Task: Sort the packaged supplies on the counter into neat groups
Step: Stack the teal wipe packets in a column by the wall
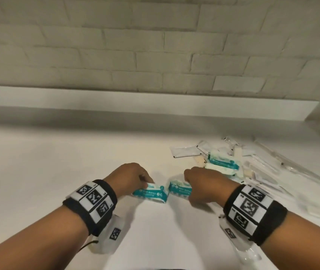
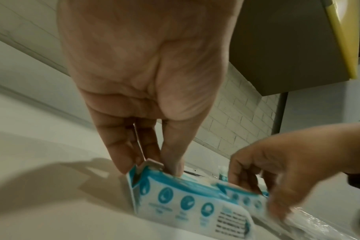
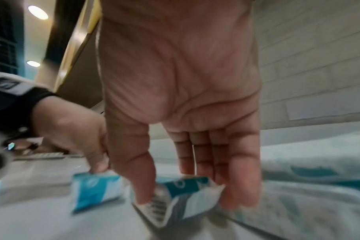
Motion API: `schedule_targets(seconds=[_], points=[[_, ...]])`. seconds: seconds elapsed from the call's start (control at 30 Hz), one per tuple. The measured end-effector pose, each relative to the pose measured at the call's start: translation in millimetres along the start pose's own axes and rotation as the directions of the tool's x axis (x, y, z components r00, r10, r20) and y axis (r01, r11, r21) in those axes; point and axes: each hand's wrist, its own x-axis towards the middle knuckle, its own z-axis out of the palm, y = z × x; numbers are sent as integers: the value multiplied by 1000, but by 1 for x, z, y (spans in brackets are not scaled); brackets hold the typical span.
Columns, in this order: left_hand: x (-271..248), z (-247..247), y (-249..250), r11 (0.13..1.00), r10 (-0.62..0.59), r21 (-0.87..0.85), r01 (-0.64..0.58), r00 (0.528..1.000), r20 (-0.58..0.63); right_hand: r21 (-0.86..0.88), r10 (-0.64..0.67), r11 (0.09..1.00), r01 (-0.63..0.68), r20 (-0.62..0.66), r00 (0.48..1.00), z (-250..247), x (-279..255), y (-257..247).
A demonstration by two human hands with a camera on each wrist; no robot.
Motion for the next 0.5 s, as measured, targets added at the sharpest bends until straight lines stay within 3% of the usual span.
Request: schedule_targets(seconds=[0.07, 0.17, 0.3, 0.37, 0.5], points=[[-5, 5, 0, 999, -4, -54, 2, 999, -43, 16, 12, 1000, -11, -45, 999, -10, 6, -1], [-14, 18, 6, 994, -47, -104, 37, 994, -100, 55, -65, 996, 73, -131, 989, -12, 14, -18], [-22, 22, 16, 996, -22, -83, 15, 996, -82, 132, -121, 981, 145, -172, 978, -7, 20, -16], [-23, 18, 17, 998, 7, -61, -8, 1000, -22, 163, -26, 984, 67, -239, 971, -19, 13, 6], [-19, 15, 19, 1000, 10, 10, -10, 999, 32, 70, 172, 984, -161, -194, 966, -24, 8, 48]])
